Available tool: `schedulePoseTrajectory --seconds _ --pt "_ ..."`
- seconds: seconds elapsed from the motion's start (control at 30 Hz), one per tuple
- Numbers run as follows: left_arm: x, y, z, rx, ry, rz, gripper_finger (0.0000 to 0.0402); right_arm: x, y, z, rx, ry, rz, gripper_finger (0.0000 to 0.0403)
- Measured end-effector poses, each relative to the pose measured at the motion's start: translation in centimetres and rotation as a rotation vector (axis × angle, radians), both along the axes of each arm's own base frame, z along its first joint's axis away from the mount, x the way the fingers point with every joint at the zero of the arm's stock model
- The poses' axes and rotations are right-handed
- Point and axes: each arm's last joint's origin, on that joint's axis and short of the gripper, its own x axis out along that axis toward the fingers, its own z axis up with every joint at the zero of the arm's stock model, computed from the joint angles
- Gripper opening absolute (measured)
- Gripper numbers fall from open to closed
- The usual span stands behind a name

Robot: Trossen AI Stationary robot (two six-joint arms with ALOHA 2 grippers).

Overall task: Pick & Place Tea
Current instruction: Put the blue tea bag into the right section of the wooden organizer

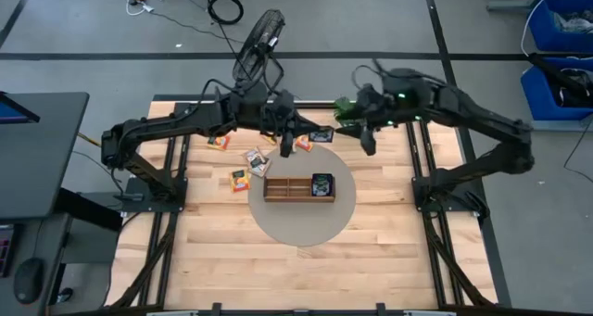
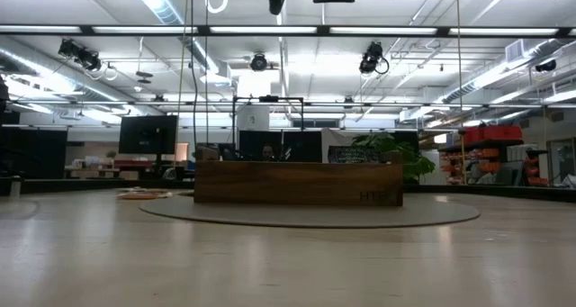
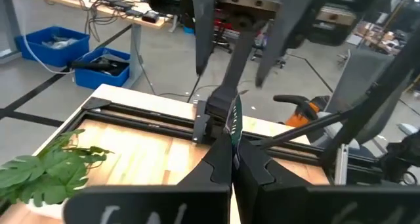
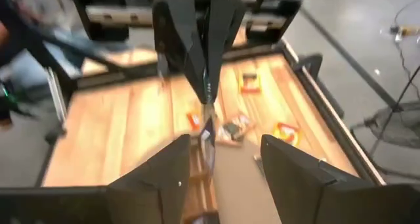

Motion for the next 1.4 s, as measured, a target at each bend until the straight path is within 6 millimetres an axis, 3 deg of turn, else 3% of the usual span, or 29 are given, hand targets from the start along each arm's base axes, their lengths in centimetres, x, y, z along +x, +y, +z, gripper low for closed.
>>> schedulePoseTrajectory --seconds 0.3,0.43,0.73,1.03,1.2,1.4 --pt "-0.1 0.0 -0.5 0.041 0.057 0.015 0.0001 4.0 -1.0 0.6 -0.023 0.125 0.054 0.0191" --pt "-0.1 0.1 -0.6 0.062 0.058 0.015 0.0001 5.2 -1.2 -0.2 0.012 0.181 0.084 0.0191" --pt "-0.2 0.1 -0.7 0.087 0.077 0.016 0.0002 5.6 -1.4 -1.1 0.017 0.253 0.069 0.0183" --pt "-0.2 0.1 -0.9 0.088 0.094 0.022 0.0002 5.4 -1.3 -1.0 -0.015 0.249 0.084 0.0107" --pt "-0.2 0.1 -0.9 0.095 0.097 0.021 0.0002 5.4 -1.3 -1.0 -0.052 0.250 0.115 0.0019" --pt "-0.2 0.2 -0.9 0.097 0.099 0.029 0.0005 5.4 -1.3 -1.0 -0.074 0.253 0.122 0.0004"
